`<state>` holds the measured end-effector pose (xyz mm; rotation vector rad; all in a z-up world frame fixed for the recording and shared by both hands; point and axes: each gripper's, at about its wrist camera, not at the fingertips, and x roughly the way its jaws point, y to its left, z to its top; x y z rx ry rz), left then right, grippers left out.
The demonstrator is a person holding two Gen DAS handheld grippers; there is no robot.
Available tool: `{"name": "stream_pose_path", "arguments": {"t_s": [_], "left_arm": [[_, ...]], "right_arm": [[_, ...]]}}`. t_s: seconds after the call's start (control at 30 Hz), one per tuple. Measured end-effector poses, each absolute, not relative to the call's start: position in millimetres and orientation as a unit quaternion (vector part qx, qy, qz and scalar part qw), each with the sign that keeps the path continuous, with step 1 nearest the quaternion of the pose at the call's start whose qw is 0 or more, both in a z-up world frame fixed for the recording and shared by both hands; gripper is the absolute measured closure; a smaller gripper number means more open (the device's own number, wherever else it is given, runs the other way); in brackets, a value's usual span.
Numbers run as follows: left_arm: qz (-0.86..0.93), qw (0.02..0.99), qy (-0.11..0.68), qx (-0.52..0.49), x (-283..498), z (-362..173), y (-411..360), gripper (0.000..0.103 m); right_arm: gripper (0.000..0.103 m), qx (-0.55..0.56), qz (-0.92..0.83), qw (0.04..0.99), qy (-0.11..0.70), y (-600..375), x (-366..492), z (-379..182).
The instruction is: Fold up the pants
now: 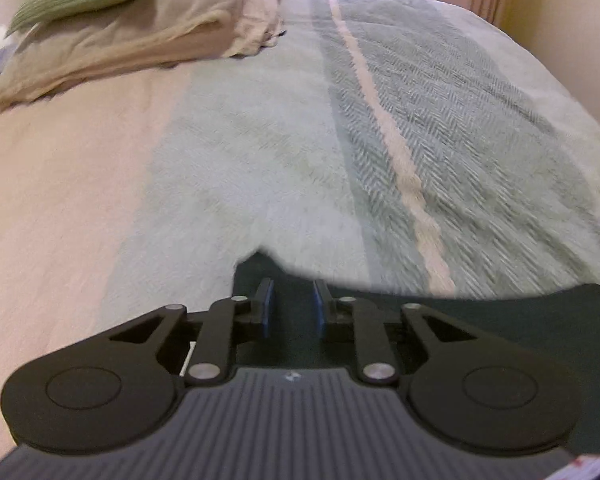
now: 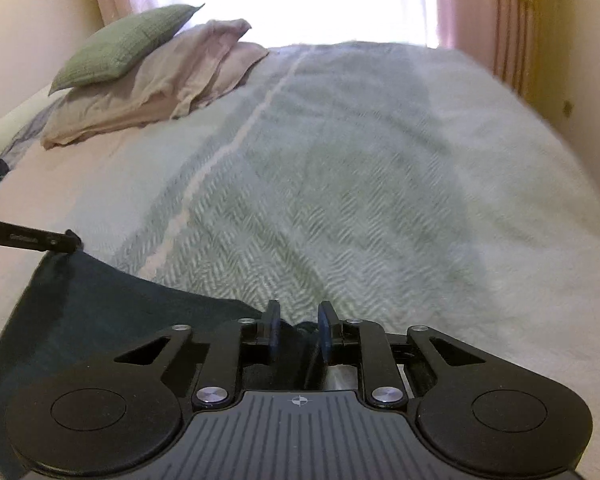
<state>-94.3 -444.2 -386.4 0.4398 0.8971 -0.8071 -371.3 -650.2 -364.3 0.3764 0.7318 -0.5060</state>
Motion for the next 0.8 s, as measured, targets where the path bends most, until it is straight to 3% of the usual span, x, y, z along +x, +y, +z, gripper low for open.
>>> {"name": "stream_pose_path", "arguments": {"t_s": [0.2,0.4,0.5,0.53,0.57,0.63,0.8], "left_arm": [[-0.355,0.782,0.459,0.227,-171,-353,-363,0.084],[-0.306,0.742,0.547,0.239,-211,-388,-337,0.079],[-0.287,0.743,0.552,0.245,-213,-372,-342,0.072],[-0.284,0.745,0.552,0.245,-215,-365,-343,0.065],[-0.285,0.744,0.552,0.247,-216,-358,-343,0.063],[-0.29,0.741,0.547,0.259,-220,-346,-345,0.058],[-0.305,0.732,0.54,0.283,-230,-327,-339,0.053]], "right_arm": [[0.087,0.2,-0.179,0.884,0.384,-573,-422,-321],[0.087,0.173,-0.174,0.847,0.472,-533,-412,-366],[0.085,0.206,-0.194,0.836,0.47,-539,-411,-354],[0.077,0.218,-0.199,0.836,0.462,-538,-413,-344],[0.059,0.223,-0.202,0.836,0.459,-535,-415,-336],[0.038,0.227,-0.208,0.836,0.455,-529,-417,-323],[0.037,0.254,-0.229,0.821,0.458,-501,-424,-313]]}}
